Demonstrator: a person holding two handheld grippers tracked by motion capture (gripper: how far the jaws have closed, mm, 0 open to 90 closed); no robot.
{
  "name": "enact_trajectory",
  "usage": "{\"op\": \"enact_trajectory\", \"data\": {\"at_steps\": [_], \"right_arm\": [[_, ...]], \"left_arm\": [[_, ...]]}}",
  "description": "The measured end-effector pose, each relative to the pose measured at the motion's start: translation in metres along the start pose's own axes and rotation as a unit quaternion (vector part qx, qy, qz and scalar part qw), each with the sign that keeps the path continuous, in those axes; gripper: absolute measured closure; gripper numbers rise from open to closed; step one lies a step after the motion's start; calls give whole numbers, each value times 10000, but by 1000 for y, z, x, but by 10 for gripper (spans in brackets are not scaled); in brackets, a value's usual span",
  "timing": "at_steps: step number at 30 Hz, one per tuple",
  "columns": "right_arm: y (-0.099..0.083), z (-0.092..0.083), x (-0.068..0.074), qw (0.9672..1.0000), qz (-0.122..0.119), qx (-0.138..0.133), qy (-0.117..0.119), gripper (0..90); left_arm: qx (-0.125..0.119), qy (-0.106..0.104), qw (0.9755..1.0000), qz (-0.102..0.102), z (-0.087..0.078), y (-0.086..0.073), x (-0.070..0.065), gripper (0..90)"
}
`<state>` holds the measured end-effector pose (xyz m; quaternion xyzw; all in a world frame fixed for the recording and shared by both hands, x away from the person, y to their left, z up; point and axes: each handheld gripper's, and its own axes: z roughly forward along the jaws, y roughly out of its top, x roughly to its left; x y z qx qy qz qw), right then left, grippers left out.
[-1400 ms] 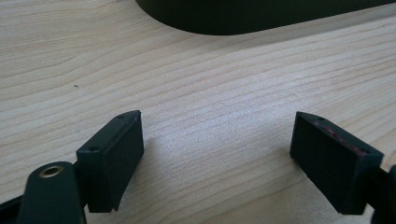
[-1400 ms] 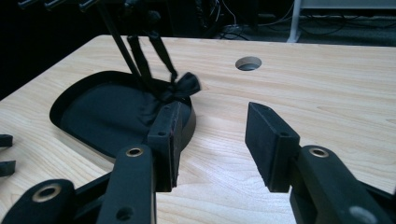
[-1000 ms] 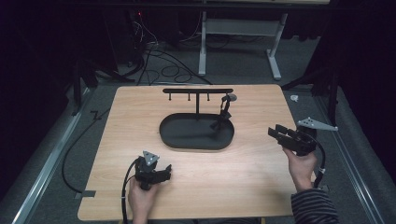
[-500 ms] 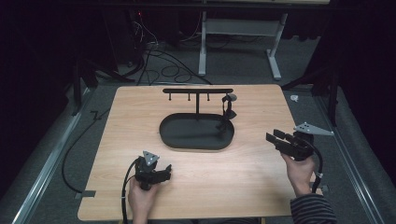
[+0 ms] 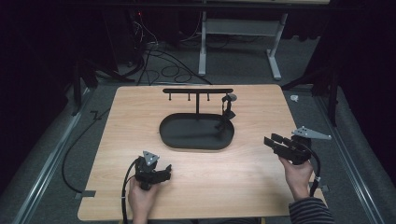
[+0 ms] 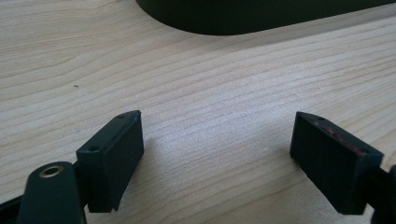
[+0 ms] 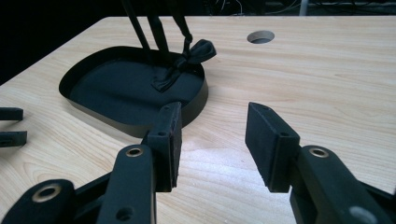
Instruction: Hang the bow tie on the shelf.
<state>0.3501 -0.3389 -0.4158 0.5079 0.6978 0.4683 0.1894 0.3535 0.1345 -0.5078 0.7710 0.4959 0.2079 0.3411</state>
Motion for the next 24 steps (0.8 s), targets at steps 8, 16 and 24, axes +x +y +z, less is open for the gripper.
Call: {"op": "enact_trajectory", "data": {"at_steps": [8, 16, 24], "right_arm": [[-4, 2, 3, 10000, -44, 39, 1, 579], [-12, 4, 3, 9999, -25, 121, -13, 579], [-20, 8, 1, 9997, 44, 234, -27, 579]], "left_arm": [[0, -1, 10000, -1, 0, 0, 0, 178], [0, 0, 10000, -1, 0, 0, 0, 178], [8, 0, 10000, 1, 0, 0, 0, 178]]}}
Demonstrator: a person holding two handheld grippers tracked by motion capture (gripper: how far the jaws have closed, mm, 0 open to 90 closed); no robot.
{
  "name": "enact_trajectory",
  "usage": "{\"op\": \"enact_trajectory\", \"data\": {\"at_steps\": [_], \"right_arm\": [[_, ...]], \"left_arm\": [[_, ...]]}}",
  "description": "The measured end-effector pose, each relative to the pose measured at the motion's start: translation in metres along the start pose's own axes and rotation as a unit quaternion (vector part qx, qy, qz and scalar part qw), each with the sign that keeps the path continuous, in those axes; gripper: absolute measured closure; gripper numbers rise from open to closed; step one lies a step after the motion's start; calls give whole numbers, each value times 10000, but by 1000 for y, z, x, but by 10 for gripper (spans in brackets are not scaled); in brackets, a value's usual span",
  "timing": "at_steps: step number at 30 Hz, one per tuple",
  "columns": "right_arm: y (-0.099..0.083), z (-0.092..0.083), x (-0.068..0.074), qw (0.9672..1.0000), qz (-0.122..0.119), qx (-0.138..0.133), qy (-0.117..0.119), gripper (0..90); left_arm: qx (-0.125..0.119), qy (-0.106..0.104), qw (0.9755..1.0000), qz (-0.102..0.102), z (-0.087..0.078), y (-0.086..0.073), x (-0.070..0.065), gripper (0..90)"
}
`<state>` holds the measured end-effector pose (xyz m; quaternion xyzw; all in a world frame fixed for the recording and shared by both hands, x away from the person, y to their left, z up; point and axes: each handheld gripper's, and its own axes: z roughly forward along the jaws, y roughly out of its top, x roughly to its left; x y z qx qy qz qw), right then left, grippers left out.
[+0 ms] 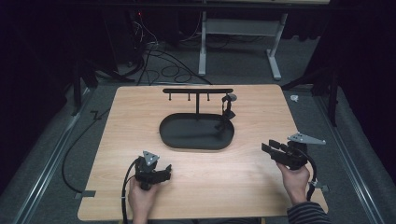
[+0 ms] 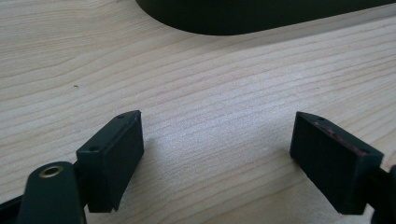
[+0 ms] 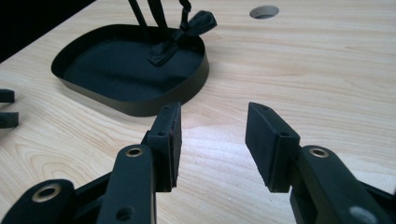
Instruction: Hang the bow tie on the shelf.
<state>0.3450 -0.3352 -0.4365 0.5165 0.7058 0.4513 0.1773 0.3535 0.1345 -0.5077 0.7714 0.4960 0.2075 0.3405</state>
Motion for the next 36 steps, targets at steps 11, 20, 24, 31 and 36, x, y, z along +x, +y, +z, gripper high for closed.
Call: {"op": "enact_trajectory", "data": {"at_steps": [11, 20, 24, 31, 36], "right_arm": [[-8, 12, 0, 9998, -6, 180, -4, 579], [-14, 22, 5, 9994, -98, 333, -8, 578], [-17, 25, 8, 9992, -115, 386, -9, 578], [-22, 31, 9, 9989, -130, 461, 0, 577], [-25, 35, 10, 9984, -181, 532, -17, 577]], "left_arm": [[-9, -1, 10000, -2, 0, 0, 0, 178], [-8, -2, 10000, 0, 0, 0, 0, 178], [-9, -3, 10000, -2, 0, 0, 0, 178], [-9, -3, 10000, -1, 0, 0, 0, 178], [-10, -3, 10000, -2, 0, 0, 0, 178]]}}
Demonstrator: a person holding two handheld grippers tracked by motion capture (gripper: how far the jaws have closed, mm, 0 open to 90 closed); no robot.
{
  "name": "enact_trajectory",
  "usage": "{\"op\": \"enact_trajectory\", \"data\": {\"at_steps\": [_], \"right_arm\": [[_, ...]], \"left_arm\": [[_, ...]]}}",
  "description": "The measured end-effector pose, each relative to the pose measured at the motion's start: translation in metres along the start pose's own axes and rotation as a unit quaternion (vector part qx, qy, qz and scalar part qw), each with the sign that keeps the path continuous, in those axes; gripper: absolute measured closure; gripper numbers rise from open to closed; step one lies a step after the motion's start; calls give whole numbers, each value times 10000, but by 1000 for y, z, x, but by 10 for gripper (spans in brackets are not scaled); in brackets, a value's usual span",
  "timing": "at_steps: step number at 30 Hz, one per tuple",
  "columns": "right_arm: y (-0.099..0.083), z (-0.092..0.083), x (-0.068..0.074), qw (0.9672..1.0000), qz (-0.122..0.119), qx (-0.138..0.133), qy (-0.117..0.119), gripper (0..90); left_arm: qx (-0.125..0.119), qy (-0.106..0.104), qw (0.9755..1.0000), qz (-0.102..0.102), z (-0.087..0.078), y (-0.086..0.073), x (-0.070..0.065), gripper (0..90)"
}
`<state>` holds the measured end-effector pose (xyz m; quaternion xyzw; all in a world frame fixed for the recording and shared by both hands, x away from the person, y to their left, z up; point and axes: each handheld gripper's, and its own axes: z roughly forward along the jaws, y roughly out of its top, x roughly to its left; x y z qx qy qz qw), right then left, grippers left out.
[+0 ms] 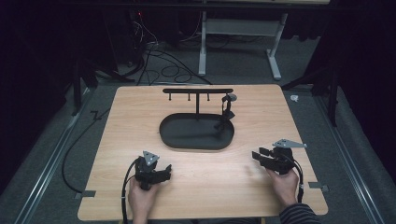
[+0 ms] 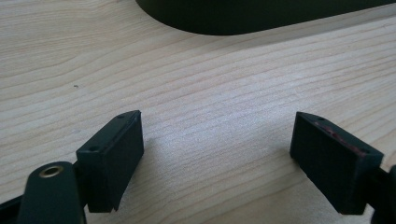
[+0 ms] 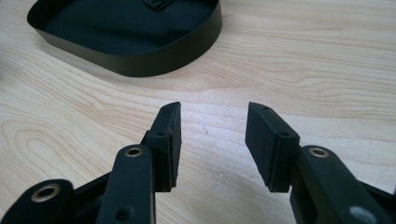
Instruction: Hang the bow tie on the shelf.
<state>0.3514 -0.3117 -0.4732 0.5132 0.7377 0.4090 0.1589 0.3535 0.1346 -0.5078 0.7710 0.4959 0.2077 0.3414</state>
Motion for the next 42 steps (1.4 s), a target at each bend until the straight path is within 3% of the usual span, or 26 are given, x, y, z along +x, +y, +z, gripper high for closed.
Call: {"op": "enact_trajectory", "data": {"at_steps": [7, 14, 20, 27, 42], "right_arm": [[-5, 8, 2, 9999, -19, 124, -8, 577], [-9, 15, 7, 9997, -141, 196, -7, 567], [-12, 22, 15, 9988, -385, 295, -91, 559], [-17, 27, 18, 9982, -424, 385, -166, 556], [-19, 29, 22, 9969, -649, 328, -285, 516]], "left_arm": [[0, -1, 10000, 2, 0, 0, 0, 178], [2, 4, 10000, 2, 0, 0, 0, 178], [3, -3, 10000, -3, 0, 0, 0, 178], [1, 2, 10000, -8, 0, 0, 0, 178], [-1, -3, 10000, 1, 0, 0, 0, 178]]}}
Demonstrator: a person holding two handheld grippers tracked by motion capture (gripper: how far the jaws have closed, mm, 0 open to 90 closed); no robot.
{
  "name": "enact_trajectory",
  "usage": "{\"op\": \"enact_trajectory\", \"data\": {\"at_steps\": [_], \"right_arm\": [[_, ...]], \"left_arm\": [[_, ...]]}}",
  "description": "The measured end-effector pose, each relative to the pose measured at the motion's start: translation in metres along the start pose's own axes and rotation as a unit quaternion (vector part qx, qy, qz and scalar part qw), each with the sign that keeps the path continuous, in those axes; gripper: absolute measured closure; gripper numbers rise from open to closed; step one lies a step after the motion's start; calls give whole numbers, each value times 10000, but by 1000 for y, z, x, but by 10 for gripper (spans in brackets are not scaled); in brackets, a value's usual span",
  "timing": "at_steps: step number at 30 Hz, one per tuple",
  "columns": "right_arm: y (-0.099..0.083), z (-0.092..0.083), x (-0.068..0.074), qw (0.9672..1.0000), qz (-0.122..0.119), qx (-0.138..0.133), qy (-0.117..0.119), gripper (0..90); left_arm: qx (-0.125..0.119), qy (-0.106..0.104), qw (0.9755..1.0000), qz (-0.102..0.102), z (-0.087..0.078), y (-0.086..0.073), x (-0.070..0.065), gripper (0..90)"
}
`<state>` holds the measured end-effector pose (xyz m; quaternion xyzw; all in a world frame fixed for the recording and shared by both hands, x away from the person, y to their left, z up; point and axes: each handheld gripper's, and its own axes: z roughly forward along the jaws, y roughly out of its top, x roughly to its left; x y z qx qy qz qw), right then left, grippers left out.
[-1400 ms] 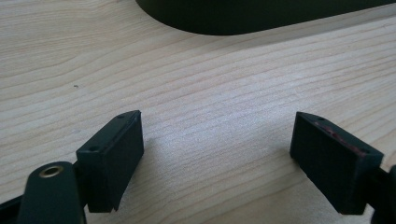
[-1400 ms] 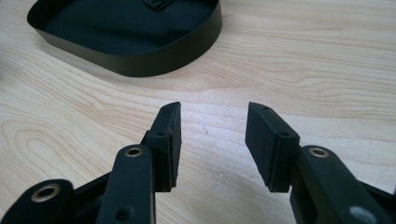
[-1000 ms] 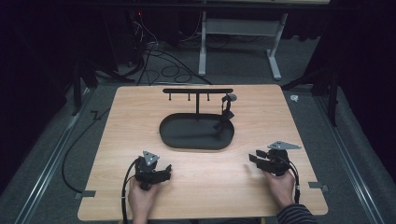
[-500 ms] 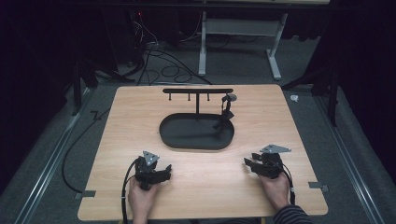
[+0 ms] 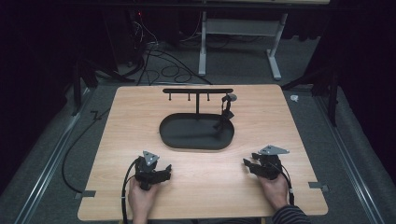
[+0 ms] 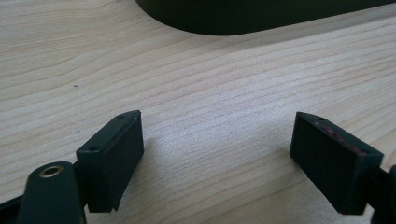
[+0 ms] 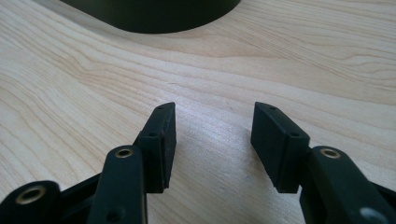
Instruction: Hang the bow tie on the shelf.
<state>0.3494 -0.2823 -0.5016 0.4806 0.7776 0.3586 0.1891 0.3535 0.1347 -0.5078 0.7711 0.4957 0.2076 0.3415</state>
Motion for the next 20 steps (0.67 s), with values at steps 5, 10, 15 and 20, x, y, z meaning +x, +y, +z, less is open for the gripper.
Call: {"op": "enact_trajectory", "data": {"at_steps": [5, 10, 15, 20], "right_arm": [[0, 1, 7, 9994, -298, 54, -160, 478], [1, 2, 7, 9994, -291, 62, -149, 465], [1, 2, 7, 9995, -285, 66, -149, 464], [1, 3, 8, 9995, -284, 65, -148, 457]], "left_arm": [[1, -2, 10000, 6, 0, 0, 0, 178], [1, -11, 10000, 8, 0, 0, 0, 178], [3, -11, 10000, 9, 0, 0, 0, 178], [2, -18, 10000, 15, 0, 0, 0, 177]]}}
